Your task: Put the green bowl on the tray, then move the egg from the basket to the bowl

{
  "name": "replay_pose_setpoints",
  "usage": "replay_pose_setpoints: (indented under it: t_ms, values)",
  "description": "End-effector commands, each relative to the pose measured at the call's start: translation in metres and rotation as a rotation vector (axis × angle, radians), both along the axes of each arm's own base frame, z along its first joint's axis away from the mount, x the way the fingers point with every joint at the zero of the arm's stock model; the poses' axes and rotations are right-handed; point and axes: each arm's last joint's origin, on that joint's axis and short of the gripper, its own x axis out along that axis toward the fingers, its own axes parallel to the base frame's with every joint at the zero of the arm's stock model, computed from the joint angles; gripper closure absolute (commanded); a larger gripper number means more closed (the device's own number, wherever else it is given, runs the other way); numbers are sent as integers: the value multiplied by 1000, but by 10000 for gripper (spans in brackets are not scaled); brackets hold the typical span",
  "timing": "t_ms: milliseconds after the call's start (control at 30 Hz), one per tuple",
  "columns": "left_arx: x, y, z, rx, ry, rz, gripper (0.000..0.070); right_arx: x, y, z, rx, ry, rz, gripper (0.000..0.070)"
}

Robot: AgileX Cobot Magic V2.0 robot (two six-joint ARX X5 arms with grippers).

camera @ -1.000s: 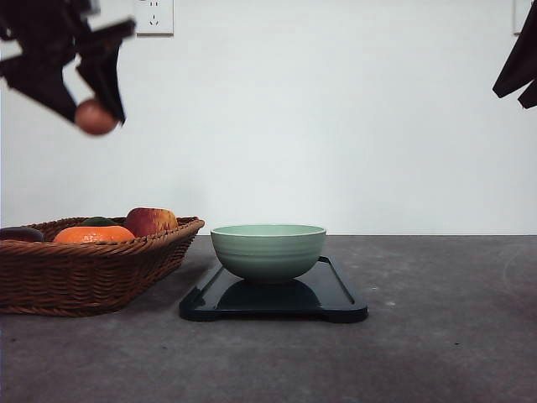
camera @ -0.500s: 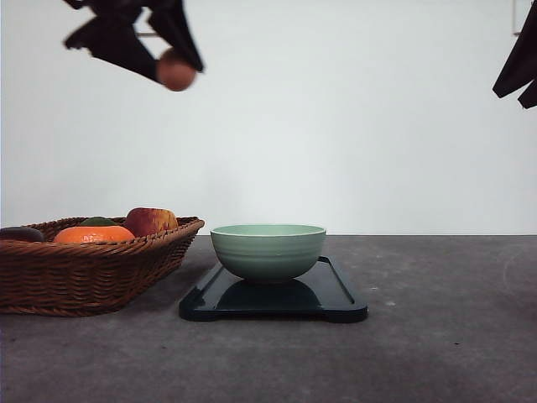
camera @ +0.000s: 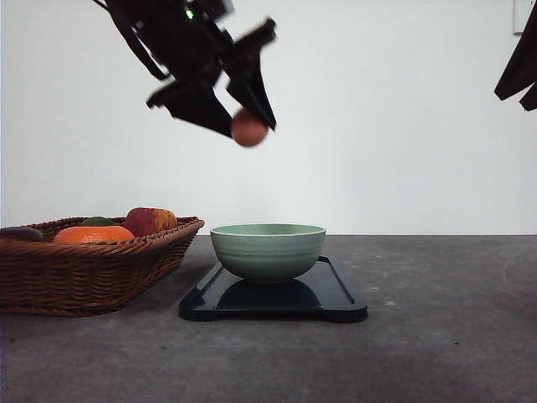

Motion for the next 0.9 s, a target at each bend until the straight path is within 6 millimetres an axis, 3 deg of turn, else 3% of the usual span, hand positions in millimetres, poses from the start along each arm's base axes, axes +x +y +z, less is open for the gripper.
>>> replay_pose_setpoints:
  t_ms: [0, 333, 867]
  values:
    - [7, -10, 0, 23, -31, -20, 472, 1, 1, 1, 8, 1, 0, 513]
    - [31, -32, -40, 105, 23, -45, 472, 1, 1, 1, 8, 3, 0, 513]
    - [44, -40, -87, 173, 87, -36, 472, 1, 1, 1, 7, 3, 0, 513]
